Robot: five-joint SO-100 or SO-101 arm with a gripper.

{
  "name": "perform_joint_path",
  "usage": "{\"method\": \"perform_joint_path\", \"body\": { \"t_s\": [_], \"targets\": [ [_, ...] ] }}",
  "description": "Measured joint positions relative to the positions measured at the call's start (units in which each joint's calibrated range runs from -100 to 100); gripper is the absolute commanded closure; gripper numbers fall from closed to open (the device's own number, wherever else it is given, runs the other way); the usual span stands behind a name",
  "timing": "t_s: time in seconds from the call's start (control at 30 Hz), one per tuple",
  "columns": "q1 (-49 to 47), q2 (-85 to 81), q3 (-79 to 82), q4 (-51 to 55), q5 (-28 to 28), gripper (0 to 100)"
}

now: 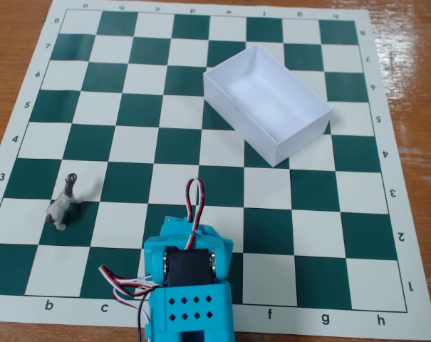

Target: Grab the toy horse and put it in the box.

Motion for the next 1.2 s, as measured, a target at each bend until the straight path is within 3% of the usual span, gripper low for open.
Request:
{"method": "perform_joint_path", "body": {
  "t_s": [0.6,0.77,1.03,1.2],
  "targets": [
    [0.00,-0.09,-0.63,0.09,-0.73,95],
    [-1.12,6.13,-12.60,1.49,-2.50,94],
    [-12.47,39.40,-53.13,7.36,-16.34,84],
    [-22.48,50.89,-62.74,6.30,-21.75,83]
  ]
}}
